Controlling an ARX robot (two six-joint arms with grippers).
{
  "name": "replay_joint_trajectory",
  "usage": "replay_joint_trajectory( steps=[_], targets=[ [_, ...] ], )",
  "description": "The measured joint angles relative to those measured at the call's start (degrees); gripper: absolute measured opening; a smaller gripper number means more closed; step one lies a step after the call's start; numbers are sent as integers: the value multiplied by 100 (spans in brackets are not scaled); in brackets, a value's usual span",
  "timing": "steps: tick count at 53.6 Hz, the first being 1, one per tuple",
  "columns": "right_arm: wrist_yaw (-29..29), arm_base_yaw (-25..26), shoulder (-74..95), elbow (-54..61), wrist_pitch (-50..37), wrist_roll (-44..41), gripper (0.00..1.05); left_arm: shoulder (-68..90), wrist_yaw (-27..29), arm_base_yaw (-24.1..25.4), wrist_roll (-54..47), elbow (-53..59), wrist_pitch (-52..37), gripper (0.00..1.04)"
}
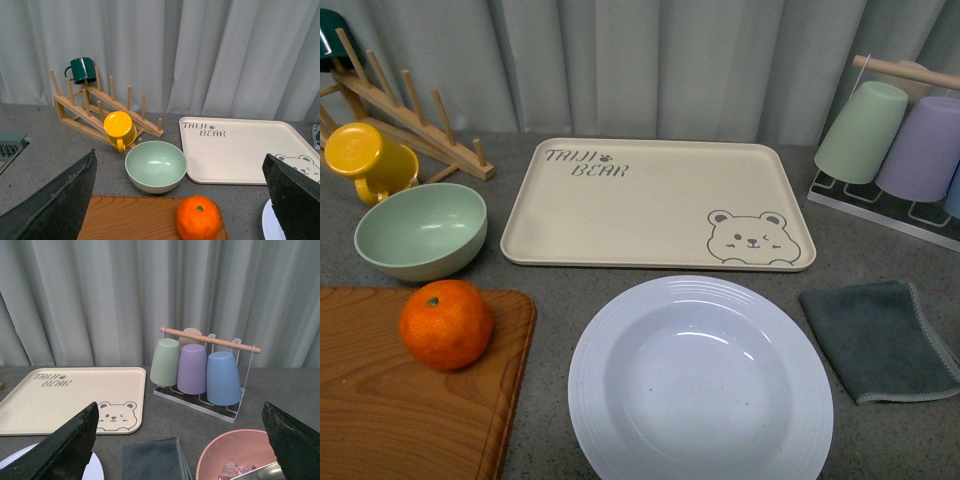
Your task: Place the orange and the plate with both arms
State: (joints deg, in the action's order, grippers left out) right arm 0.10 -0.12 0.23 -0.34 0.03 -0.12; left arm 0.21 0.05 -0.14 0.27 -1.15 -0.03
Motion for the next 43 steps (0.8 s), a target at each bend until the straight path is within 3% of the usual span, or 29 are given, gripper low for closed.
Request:
replay_joint_trajectory(
  steps=[43],
  targets=[
    [0,0,0,0,0,0,96,0,-2,0,0,0,0,98]
  ],
)
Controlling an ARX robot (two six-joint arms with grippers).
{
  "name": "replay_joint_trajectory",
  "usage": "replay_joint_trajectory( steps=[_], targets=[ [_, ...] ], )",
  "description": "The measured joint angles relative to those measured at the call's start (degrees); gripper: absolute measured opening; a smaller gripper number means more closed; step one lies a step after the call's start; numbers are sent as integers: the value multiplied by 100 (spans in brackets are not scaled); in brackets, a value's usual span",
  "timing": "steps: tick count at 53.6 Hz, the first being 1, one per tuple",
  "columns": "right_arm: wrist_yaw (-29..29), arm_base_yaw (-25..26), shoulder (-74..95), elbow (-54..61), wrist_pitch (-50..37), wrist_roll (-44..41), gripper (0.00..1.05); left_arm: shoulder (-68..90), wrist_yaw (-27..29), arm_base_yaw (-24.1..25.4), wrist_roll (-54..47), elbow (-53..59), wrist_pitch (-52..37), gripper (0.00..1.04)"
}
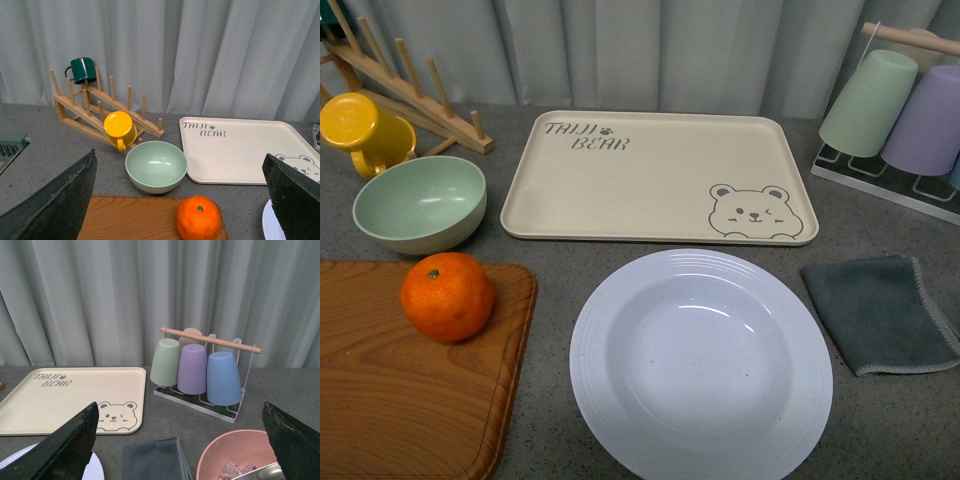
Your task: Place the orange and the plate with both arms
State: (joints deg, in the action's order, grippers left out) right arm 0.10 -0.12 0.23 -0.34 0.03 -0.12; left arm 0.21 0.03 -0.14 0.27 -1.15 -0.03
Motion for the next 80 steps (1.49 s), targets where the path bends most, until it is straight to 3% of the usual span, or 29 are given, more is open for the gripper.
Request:
replay_joint_trajectory(
  steps=[80],
  targets=[
    [0,0,0,0,0,0,96,0,0,0,0,0,0,98]
  ],
)
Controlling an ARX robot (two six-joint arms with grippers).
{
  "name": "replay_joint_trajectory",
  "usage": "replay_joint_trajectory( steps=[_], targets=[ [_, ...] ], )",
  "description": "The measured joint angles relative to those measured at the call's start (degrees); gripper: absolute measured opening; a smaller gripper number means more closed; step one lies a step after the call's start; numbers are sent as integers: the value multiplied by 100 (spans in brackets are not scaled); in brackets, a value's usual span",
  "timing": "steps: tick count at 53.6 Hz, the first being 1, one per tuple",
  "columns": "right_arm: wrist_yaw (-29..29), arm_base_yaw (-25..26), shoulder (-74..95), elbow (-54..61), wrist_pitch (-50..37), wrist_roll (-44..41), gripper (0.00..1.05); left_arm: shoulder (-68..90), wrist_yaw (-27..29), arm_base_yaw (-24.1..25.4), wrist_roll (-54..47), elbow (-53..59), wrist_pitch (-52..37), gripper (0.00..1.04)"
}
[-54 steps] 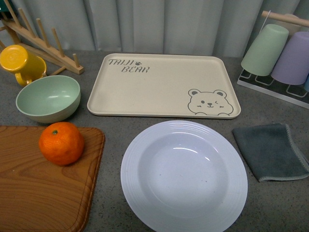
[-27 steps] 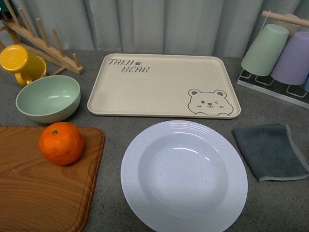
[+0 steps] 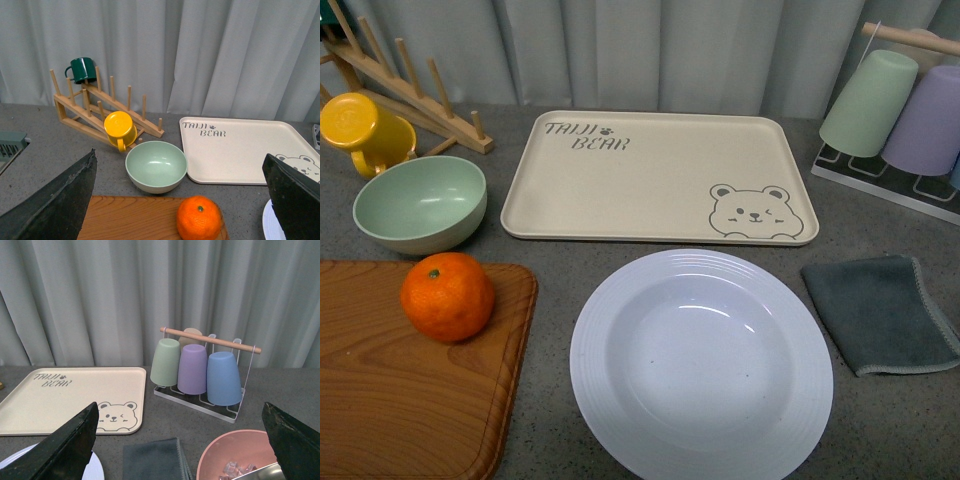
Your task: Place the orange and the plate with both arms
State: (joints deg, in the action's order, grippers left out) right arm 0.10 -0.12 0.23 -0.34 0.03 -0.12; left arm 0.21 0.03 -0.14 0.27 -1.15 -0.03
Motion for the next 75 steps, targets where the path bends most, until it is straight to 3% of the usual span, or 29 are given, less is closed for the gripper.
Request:
replay_joint_trajectory(
  steps=[14,16,17,19,21,34,41,56,75],
  targets=[
    [0,0,0,0,0,0,96,0,2,0,0,0,0,98],
    [2,0,0,0,0,0,96,208,785,-262,223,-101,297,98],
    [2,0,0,0,0,0,96,540,1663,-525,479,-223,557,98],
    [-11,-2,0,0,0,2,96,1189,2618,-754,815,-306,557,98],
    [-4,0,0,0,0,0,96,1683,2852,-758,929,-350,376,98],
    [0,4,0,0,0,0,96,4750,1539,-538,1563,-1322,-949,98],
    [-2,4,0,0,0,0,96,6317,935,-741,1683,-1816,-999,98],
    [0,4,0,0,0,0,96,8264,470,-901,1696,-2538,-1392,98],
    [0,4,0,0,0,-2,96,9320,37,-769,1495,-3099,-1412,98]
  ],
)
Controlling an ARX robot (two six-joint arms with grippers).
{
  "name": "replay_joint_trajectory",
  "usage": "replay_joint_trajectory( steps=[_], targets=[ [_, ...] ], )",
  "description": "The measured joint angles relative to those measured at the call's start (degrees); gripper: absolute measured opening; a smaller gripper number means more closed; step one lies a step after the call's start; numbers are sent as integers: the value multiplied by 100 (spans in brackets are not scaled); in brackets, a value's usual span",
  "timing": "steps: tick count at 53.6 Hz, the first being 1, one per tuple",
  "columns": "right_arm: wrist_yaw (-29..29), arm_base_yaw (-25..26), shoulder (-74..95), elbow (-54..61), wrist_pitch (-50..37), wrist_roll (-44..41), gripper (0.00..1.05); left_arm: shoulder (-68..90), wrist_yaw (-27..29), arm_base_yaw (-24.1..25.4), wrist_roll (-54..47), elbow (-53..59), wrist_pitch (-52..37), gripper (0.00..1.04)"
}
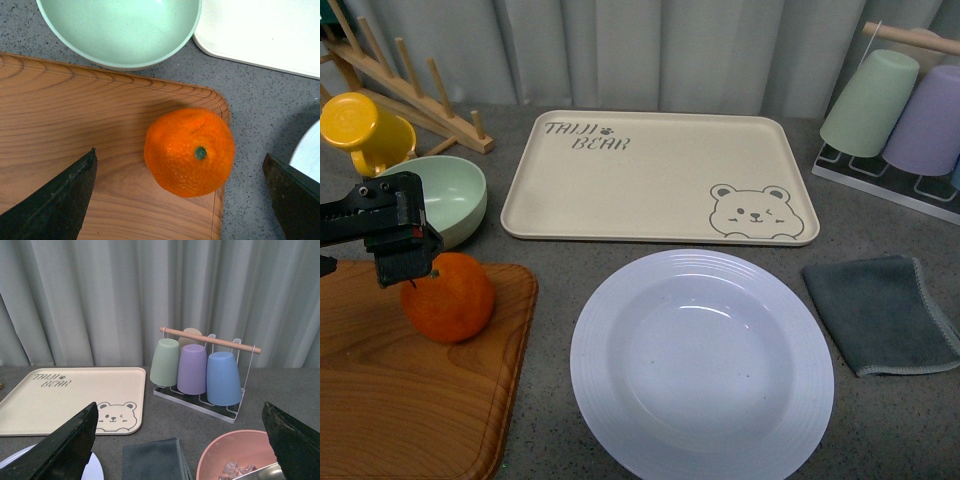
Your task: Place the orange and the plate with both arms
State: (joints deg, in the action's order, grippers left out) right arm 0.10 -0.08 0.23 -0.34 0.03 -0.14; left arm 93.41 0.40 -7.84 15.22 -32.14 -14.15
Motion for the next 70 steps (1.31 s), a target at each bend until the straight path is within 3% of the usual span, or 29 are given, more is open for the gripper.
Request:
replay_joint_trajectory(
  steps=[28,50,61,70],
  targets=[
    [0,0,0,0,0,0,96,743,-496,-94,13,-442,267,98],
    [0,0,0,0,0,2,96,1386,-496,-116,-33,-645,57,98],
    [0,0,0,0,0,2,96,1425,-507,-90,-9,-667,48,72],
    [0,0,0,0,0,2,96,1414,-557,-90,24,-660,-61,65]
  ],
)
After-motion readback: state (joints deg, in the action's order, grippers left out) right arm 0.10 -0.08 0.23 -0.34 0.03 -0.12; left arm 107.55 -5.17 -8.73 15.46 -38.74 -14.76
